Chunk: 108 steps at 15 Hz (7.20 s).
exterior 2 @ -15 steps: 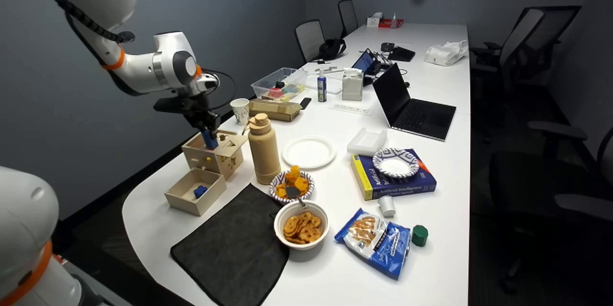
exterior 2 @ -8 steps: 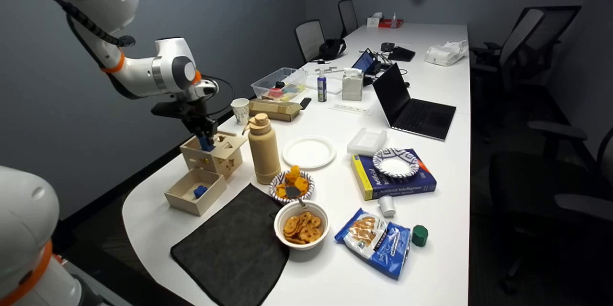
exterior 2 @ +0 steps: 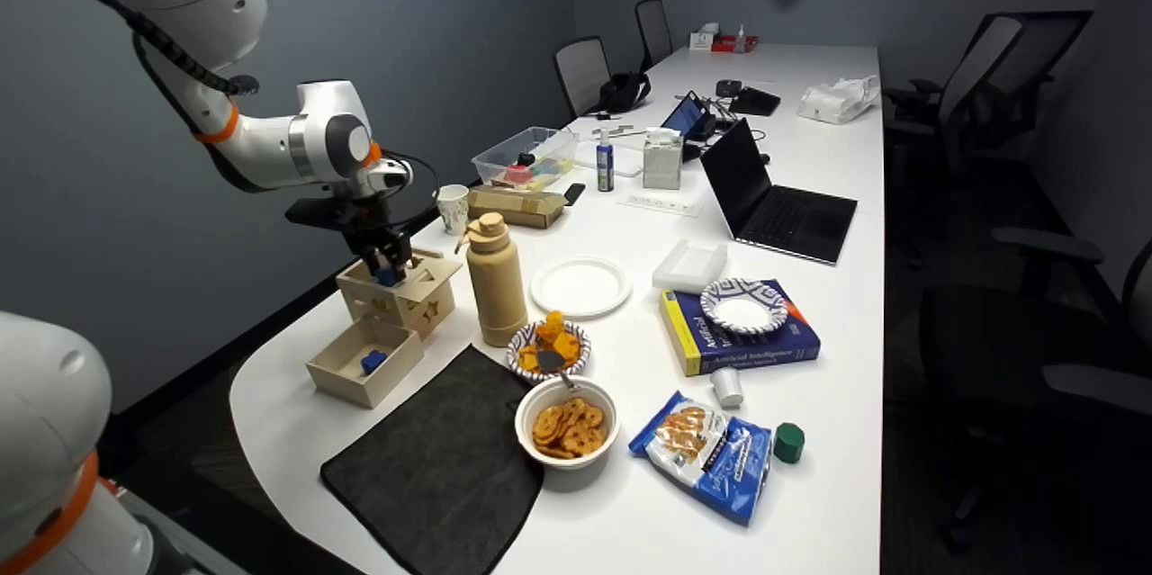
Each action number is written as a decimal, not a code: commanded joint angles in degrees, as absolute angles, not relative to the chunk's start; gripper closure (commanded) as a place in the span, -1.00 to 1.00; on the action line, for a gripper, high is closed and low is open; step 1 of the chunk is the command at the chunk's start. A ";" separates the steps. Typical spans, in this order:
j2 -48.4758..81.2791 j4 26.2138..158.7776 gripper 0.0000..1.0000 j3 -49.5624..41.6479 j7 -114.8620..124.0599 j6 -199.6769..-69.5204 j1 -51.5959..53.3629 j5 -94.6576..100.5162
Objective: Pick up the yellow and blue objects and put them in the box
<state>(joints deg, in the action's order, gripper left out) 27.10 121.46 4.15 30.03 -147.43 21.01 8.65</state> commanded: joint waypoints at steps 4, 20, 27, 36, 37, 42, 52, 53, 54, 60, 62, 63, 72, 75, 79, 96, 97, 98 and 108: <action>25.47 122.43 -1.00 4.43 29.81 -150.81 21.15 5.35; 15.96 139.02 -1.00 7.70 32.89 -156.42 18.08 -1.06; 22.95 140.95 -1.00 12.04 21.74 -165.22 13.56 -10.75; 29.94 139.69 -1.00 11.74 21.55 -168.17 13.55 -13.74; 30.47 139.56 -1.00 12.09 21.42 -168.59 13.35 -14.16; 32.89 137.99 -1.00 11.99 21.64 -169.22 13.66 -14.74; 36.40 134.71 -0.31 10.99 22.27 -169.52 14.76 -14.39; 36.63 134.52 -0.17 10.85 22.31 -169.48 14.83 -14.34; 36.77 134.46 0.03 10.74 22.42 -169.42 14.96 -14.33; 36.64 134.42 0.67 10.13 22.77 -169.41 15.40 -14.29; 35.08 135.38 0.67 10.64 22.72 -169.25 15.29 -14.45; 33.88 136.18 0.67 10.85 22.60 -168.97 15.23 -14.42; 17.25 141.66 0.67 5.80 28.57 -156.59 22.11 -9.93; 11.94 141.57 0.67 4.34 32.45 -150.55 23.15 -4.93; 11.67 134.88 0.67 5.10 32.46 -144.89 21.30 2.89; 27.92 114.44 0.67 1.66 34.34 -146.10 21.42 10.79; 28.64 113.77 0.67 1.53 34.30 -146.01 21.53 10.68; 29.27 113.22 0.67 1.53 34.17 -146.03 21.62 10.51; 31.62 111.27 0.67 1.10 34.17 -145.13 22.60 9.75</action>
